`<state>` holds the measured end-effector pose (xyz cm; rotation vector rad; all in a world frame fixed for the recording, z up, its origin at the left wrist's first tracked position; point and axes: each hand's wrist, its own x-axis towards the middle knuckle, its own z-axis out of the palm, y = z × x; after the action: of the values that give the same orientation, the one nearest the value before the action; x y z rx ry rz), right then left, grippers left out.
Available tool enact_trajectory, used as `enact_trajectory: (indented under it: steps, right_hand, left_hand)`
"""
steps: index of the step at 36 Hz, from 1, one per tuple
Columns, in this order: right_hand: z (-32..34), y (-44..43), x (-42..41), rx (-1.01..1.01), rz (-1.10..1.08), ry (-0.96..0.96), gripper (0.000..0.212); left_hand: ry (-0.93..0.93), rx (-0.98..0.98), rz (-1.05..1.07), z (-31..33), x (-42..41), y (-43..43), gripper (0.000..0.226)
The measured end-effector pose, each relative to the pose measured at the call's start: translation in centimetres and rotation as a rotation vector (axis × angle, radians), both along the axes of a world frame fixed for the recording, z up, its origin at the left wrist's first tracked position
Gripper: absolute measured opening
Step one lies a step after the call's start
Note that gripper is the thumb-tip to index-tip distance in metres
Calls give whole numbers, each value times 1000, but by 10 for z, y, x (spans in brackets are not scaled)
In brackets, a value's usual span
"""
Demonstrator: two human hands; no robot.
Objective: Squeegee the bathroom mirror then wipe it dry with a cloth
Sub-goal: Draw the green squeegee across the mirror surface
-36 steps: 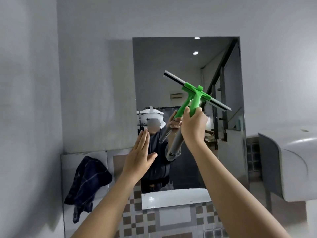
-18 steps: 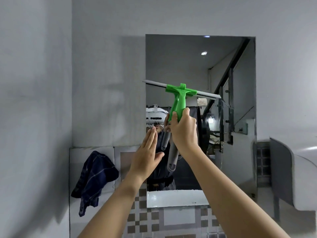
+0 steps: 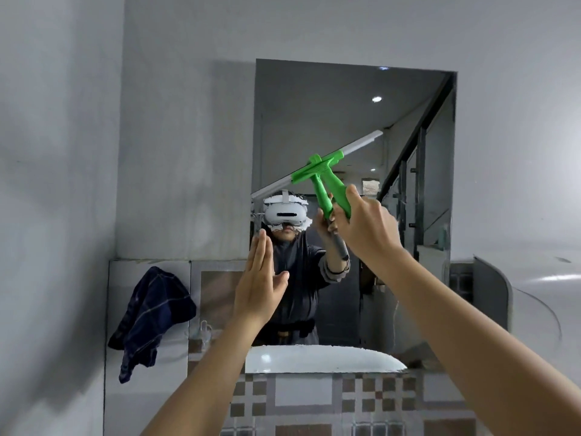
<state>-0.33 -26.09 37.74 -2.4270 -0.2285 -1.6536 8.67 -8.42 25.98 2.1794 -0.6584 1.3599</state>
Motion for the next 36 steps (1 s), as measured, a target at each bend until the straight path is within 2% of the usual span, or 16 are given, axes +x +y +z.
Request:
enact_trajectory:
  steps: [7, 11, 15, 29, 36]
  right_hand:
    - [15, -21, -11, -108, -94, 17, 44]
    - [26, -41, -15, -155, -140, 14, 37]
    - [32, -63, -19, -166, -129, 65, 36]
    - [-2, -137, -21, -41, -62, 81, 31]
    - [-31, -148, -20, 88, -63, 111, 42]
  left_hand:
    - [14, -37, -8, -4, 3, -2, 83]
    - [9, -27, 15, -3, 2, -4, 80]
    - [22, -20, 26, -2, 1, -6, 80]
    - [15, -14, 39, -4, 4, -2, 84]
    - [24, 11, 79, -3, 4, -1, 83]
